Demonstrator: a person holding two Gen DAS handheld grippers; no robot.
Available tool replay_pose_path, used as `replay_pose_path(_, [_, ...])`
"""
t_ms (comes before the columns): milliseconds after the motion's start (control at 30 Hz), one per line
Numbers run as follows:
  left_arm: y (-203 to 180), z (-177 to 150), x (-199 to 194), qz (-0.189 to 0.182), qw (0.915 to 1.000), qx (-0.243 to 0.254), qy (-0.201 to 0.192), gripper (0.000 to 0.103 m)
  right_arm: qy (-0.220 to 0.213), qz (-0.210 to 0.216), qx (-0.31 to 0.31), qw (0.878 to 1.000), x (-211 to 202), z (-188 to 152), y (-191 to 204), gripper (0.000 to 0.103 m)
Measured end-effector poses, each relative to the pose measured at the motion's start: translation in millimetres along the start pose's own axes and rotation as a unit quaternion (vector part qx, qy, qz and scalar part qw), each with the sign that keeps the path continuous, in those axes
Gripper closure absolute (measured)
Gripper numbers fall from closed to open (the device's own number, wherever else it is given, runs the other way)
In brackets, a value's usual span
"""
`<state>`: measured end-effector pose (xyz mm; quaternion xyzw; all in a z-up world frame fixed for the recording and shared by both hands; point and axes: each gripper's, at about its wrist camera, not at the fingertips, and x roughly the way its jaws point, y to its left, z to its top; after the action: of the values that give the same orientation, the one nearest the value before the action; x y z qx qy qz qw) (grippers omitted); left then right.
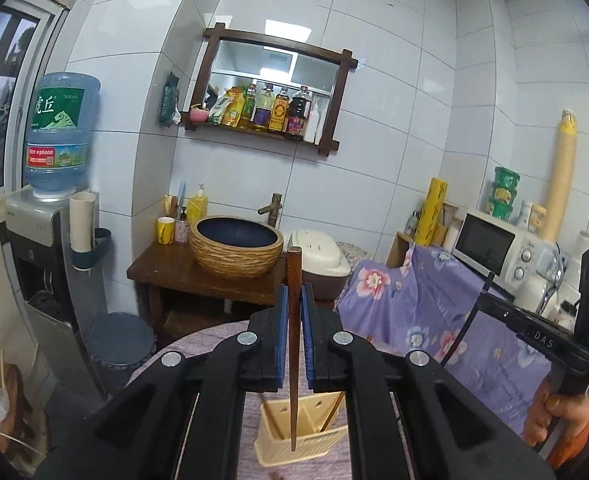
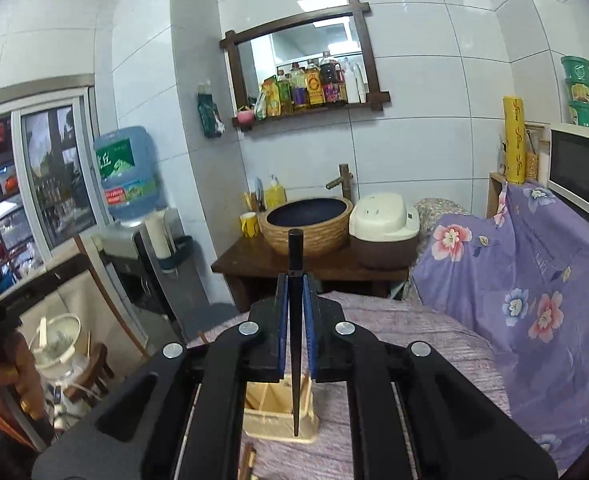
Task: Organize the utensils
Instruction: 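Lift both held chopsticks and carry them above the cream basket, then open both grippers to drop the chopsticks into the basket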
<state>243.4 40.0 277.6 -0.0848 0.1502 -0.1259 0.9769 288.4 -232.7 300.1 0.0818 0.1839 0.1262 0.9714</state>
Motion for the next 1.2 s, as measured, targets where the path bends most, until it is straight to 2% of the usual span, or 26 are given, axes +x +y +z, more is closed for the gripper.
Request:
replay_pose_path(100, [-4.9,-3.7,20.9,0.007,1.0000,0.000,0.000,0.095,-0.012,-0.006,0.004,1.000,14.3,3.5,8.5,0.095])
replay_pose_path(233, [-2.7,-17.1,46.9,0.020,0.9997,-0.007,0.012,0.095,-0.009,-0.010,0.014,1.000,40.5,-11.5,14.1,0.095])
replay_pose_path(533, [6.7,-82.3,86.0,0.043,0.9976,-0.006,0.053,0.095,0.061,-0.016,0.018,0.998,99.5,-81.6,10.4,0.095])
replay_pose_path(733, [15.2,-119.4,102.8,0.048,0.9946,-0.011,0.091,0.095,0.083,-0.027,0.013,0.996,113.1,-110.0,3.7,0.095])
replay_pose_path(933, [21.3,-128.4,108.8,0.049,0.9927,-0.019,0.108,0.096,0.089,-0.034,0.023,0.995,118.0,-121.0,-5.9,0.095])
replay_pose_path(1067, [25.2,-129.5,106.2,0.042,0.9921,-0.035,0.113,0.096,0.076,-0.033,0.023,0.996,111.3,-124.3,-8.5,0.093])
replay_pose_path(1100, [26.4,-129.8,103.3,0.036,0.9919,-0.040,0.115,0.092,0.074,-0.032,0.020,0.997,109.2,-124.8,-7.1,0.091])
replay_pose_path(1133, [27.4,-130.4,100.3,0.032,0.9917,-0.044,0.117,0.087,0.068,-0.033,0.016,0.997,104.2,-127.0,-6.0,0.077])
replay_pose_path(1167, [28.6,-131.4,95.2,0.028,0.9917,-0.048,0.116,0.067,0.062,-0.034,0.015,0.997,99.2,-129.1,-5.6,0.050])
replay_pose_path(1200, [30.1,-133.4,87.9,0.025,0.9919,-0.052,0.113,0.048,0.052,-0.038,0.013,0.998,92.1,-132.5,-5.2,0.037])
